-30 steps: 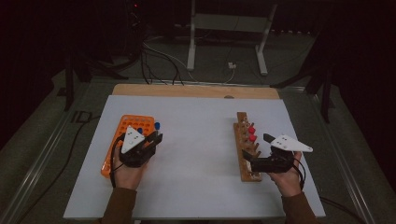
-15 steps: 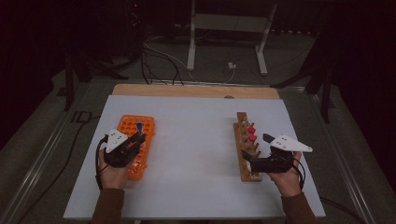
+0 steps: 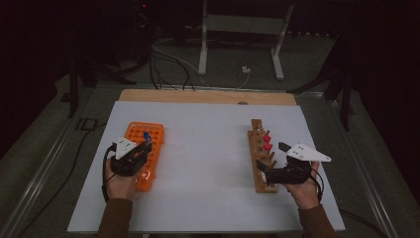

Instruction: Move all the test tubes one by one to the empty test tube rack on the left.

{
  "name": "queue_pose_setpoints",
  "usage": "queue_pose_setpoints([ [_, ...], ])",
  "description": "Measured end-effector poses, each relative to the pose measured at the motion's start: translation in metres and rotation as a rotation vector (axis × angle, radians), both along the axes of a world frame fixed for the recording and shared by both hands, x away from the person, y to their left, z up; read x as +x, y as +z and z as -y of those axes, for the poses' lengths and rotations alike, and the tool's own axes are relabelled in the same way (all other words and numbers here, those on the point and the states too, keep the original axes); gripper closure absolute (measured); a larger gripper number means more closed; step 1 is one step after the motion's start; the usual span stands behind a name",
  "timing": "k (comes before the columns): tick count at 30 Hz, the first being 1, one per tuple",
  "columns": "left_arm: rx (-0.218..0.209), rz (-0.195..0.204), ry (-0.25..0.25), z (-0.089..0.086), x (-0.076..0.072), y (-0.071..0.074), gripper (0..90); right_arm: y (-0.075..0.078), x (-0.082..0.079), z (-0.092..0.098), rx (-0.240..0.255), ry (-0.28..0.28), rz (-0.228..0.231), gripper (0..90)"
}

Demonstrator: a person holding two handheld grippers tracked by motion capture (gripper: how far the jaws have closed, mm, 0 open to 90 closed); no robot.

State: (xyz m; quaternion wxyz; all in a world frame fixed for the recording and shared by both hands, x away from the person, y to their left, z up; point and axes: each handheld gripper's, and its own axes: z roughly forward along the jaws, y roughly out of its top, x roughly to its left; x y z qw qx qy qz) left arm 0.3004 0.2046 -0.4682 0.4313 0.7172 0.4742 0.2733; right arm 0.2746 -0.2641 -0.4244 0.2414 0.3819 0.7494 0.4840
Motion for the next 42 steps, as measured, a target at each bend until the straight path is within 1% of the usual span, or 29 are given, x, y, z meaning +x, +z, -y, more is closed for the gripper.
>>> queue_pose_setpoints([
  [2, 0.015, -0.023, 0.000, 0.000, 0.000, -0.003, 76.7, 0.000, 0.000, 0.000, -0.002, 0.002, -0.001, 0.1],
  [3, 0.027, -0.046, 0.005, 0.001, 0.001, -0.007, 76.7, 0.000, 0.000, -0.001, -0.004, 0.004, -0.002, 0.1],
  [6, 0.055, -0.089, 0.010, 0.002, 0.003, -0.014, 76.8, -0.001, 0.000, -0.001, -0.007, 0.006, -0.002, 0.1],
  [8, 0.055, -0.098, 0.016, 0.002, 0.003, -0.014, 76.8, -0.001, 0.000, -0.002, -0.010, 0.010, 0.001, 0.1],
  [11, 0.071, -0.111, 0.015, 0.003, 0.004, -0.014, 77.0, -0.001, 0.000, -0.002, -0.010, 0.011, 0.001, 0.1],
  [14, 0.093, -0.131, 0.018, 0.005, 0.005, -0.015, 77.2, -0.001, -0.001, -0.002, -0.012, 0.014, -0.001, 0.1],
  [16, 0.118, -0.149, 0.016, 0.007, 0.006, -0.016, 77.2, -0.001, -0.001, -0.002, -0.011, 0.014, -0.002, 0.1],
  [17, 0.124, -0.152, 0.020, 0.008, 0.006, -0.015, 77.2, -0.001, -0.001, -0.002, -0.011, 0.015, -0.002, 0.1],
  [22, 0.111, -0.157, 0.022, 0.006, 0.006, -0.015, 76.2, -0.001, 0.000, -0.001, -0.012, 0.013, -0.003, 0.1],
  [23, 0.102, -0.153, 0.027, 0.006, 0.006, -0.015, 74.0, -0.001, 0.000, -0.001, -0.012, 0.011, -0.005, 0.1],
  [24, 0.089, -0.152, 0.030, 0.005, 0.005, -0.015, 68.1, -0.001, 0.000, -0.001, -0.012, 0.012, -0.005, 0.1],
  [26, 0.073, -0.145, 0.029, 0.004, 0.003, -0.014, 63.0, -0.002, 0.001, 0.000, -0.015, 0.010, -0.008, 0.1],
  [27, 0.051, -0.140, 0.030, 0.003, 0.002, -0.014, 59.7, -0.002, 0.001, 0.000, -0.016, 0.009, -0.010, 0.1],
  [28, 0.029, -0.132, 0.021, 0.002, 0.000, -0.013, 56.4, -0.003, 0.001, 0.000, -0.021, 0.010, -0.013, 0.2],
  [30, -0.004, -0.104, 0.015, 0.001, -0.005, -0.010, 51.3, -0.003, 0.001, 0.000, -0.028, 0.008, -0.014, 0.2],
  [31, -0.015, -0.090, 0.012, 0.000, -0.007, -0.008, 44.9, -0.004, 0.001, 0.001, -0.032, 0.008, -0.018, 0.2],
  [32, -0.022, -0.078, 0.011, -0.001, -0.008, -0.007, 44.9, -0.004, 0.001, 0.001, -0.032, 0.008, -0.018, 0.2],
  [33, -0.040, -0.059, 0.012, -0.001, -0.010, -0.004, 40.4, -0.004, 0.002, 0.001, -0.033, 0.008, -0.019, 0.2],
  [36, -0.080, -0.026, -0.003, -0.001, -0.015, 0.000, 29.1, -0.006, 0.003, 0.001, -0.042, -0.004, -0.026, 1.9],
  [38, -0.099, -0.011, 0.000, 0.000, -0.017, 0.003, 22.2, -0.008, 0.004, 0.002, -0.056, -0.008, -0.034, 2.0],
  [39, -0.105, -0.005, 0.006, 0.000, -0.018, 0.005, 16.7, -0.010, 0.005, 0.002, -0.062, -0.010, -0.041, 3.7],
  [40, -0.107, 0.000, 0.001, 0.000, -0.019, 0.006, 14.3, -0.011, 0.006, 0.002, -0.060, -0.010, -0.048, 4.5],
  [42, -0.109, 0.006, -0.002, 0.002, -0.020, 0.009, 3.9, -0.014, 0.010, 0.002, -0.066, -0.020, -0.057, 5.9],
])
